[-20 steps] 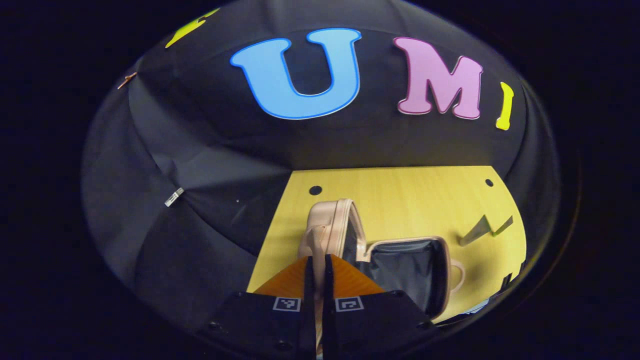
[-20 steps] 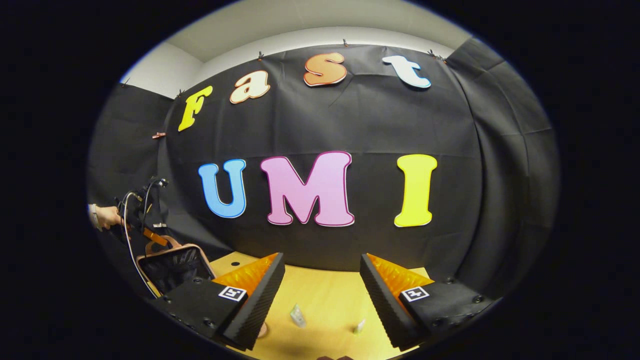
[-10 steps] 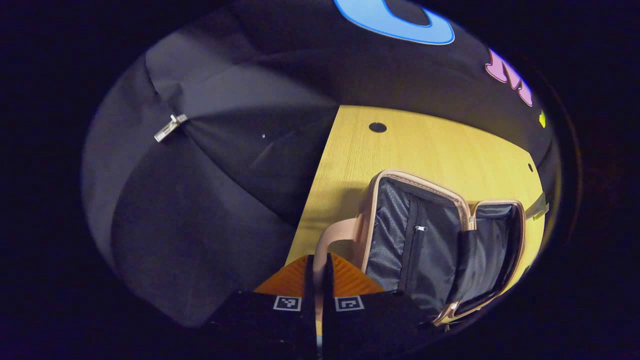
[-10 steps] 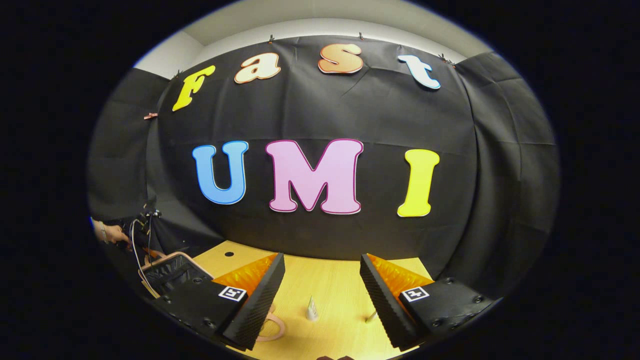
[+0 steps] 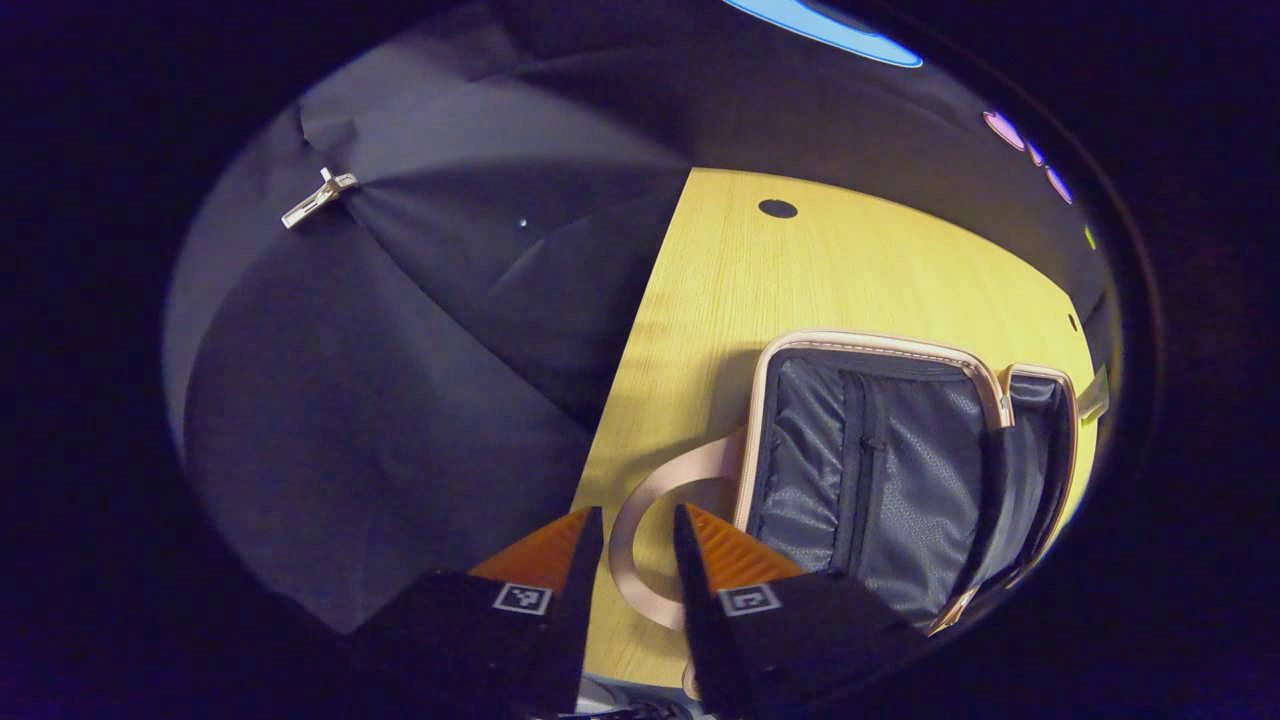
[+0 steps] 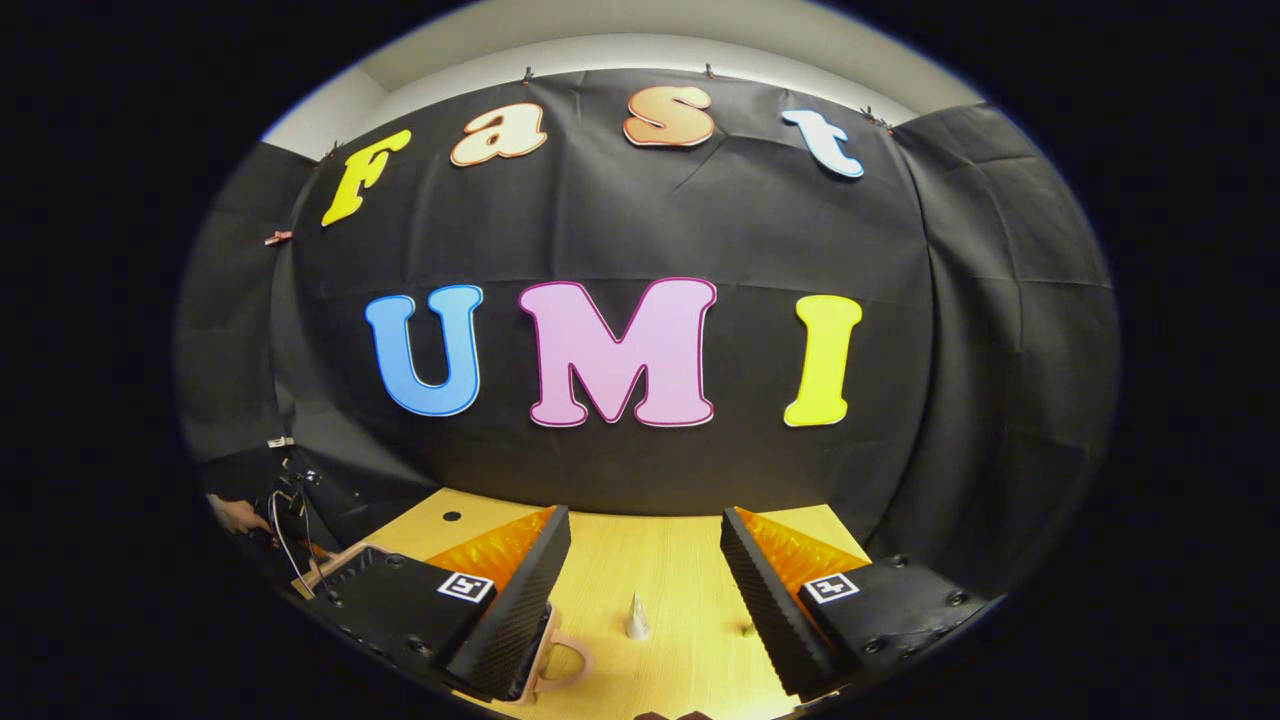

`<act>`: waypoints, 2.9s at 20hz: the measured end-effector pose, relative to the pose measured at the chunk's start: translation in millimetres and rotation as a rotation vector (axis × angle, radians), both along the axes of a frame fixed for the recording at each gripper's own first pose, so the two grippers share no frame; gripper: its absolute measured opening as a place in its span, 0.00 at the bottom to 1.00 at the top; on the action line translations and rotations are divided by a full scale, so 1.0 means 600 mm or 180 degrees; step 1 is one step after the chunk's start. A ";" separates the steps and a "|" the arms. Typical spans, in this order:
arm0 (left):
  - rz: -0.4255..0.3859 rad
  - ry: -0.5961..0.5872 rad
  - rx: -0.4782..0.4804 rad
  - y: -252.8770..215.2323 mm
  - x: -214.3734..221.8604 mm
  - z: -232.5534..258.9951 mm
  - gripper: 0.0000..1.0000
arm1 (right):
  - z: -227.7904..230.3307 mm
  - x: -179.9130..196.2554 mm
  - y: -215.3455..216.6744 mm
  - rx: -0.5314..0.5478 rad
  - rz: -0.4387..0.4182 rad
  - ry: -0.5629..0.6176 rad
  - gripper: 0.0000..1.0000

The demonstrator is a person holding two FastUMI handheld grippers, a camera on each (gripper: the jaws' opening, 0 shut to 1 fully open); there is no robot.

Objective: First open the suitcase, pack the skin care products into it, and then close the suitcase.

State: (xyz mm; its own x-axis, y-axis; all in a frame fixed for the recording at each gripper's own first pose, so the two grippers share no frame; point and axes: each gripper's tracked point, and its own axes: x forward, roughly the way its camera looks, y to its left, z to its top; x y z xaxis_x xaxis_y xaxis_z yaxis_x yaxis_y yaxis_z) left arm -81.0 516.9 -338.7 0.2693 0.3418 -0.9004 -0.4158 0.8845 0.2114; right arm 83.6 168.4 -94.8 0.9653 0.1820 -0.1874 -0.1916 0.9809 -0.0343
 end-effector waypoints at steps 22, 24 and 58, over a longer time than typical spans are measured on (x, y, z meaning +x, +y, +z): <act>-0.2567 -0.2014 -0.1339 -0.826 0.239 0.253 0.96 | 0.012 -0.005 -0.097 -0.0357 0.0002 -0.0397 0.96; -0.2742 -0.1756 -0.1306 -0.876 0.254 0.211 0.96 | -0.003 -0.006 -0.117 -0.0447 0.0029 -0.0350 0.96; -0.2479 -0.0825 -0.1049 -0.952 0.414 0.096 0.45 | -0.566 0.160 -0.287 -0.0434 0.0297 0.1699 0.97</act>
